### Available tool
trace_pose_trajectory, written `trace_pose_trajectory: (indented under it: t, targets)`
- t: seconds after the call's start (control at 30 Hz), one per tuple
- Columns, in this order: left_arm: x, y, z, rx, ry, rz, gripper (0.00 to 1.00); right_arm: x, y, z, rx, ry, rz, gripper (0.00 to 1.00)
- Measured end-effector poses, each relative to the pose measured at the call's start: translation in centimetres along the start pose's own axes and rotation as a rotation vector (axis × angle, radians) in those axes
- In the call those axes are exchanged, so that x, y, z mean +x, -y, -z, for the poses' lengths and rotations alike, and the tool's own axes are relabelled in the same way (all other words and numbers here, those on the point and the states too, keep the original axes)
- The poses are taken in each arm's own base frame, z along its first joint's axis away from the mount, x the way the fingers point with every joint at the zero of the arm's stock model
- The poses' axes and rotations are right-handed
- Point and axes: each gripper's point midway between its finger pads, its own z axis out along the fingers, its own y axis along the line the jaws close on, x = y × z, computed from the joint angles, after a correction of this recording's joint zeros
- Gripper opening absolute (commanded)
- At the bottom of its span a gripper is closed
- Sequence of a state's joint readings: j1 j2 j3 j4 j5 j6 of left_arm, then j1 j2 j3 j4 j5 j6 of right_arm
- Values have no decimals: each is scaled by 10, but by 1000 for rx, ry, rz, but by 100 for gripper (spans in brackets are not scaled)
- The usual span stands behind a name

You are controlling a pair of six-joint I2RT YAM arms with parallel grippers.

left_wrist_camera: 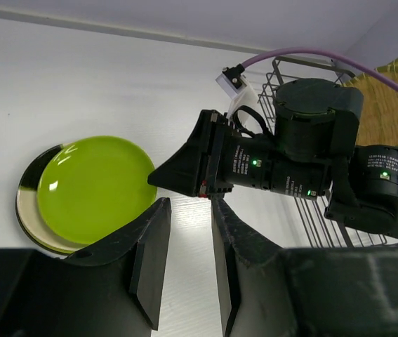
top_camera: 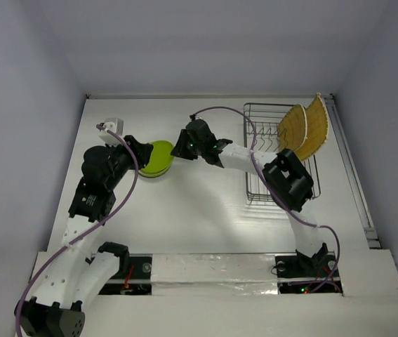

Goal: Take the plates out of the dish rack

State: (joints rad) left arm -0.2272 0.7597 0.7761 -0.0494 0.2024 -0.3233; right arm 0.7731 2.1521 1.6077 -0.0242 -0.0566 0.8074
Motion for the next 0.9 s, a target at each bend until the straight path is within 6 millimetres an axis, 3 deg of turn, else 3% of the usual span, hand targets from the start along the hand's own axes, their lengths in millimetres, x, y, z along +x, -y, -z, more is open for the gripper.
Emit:
trace_pose_trajectory:
  t: [0.03, 0.13, 0.3, 0.4, 0.43, 0.47, 0.5, 0.6, 0.73, 0.83, 0.9]
  targets:
    - [0, 0, 0, 1, 0, 0, 27, -1, 0, 0, 2, 4, -6, 44]
    - [0, 1, 0, 4, -1, 0, 27, -5, -2, 0, -4, 18, -1, 56]
    - [0, 1, 0, 4, -1, 0, 27, -14, -1, 6, 18, 49, 31, 58]
    - [0, 1, 0, 4, -1, 0, 27, -27, -3, 23, 42, 93, 63, 36]
    - [0, 1, 0, 3, -2, 0, 27, -32, -3, 35, 55, 112, 79, 14]
    - [0, 1, 0, 4, -1, 0, 27, -38, -4, 47, 67, 134, 99, 3]
    - [0, 1, 0, 4, -1, 0, 27, -47, -5, 63, 80, 169, 115, 0]
    - [0, 1, 0, 4, -1, 0, 26, -75, -11, 121, 115, 285, 165, 0]
    - [0, 1, 0, 3, -1, 0, 16, -124, -12, 219, 199, 504, 223, 0]
    - [0, 0, 0, 3, -1, 0, 4, -152, 11, 285, 294, 634, 220, 0]
    - [0, 0, 0, 2, -1, 0, 1, -167, 46, 324, 384, 698, 199, 0]
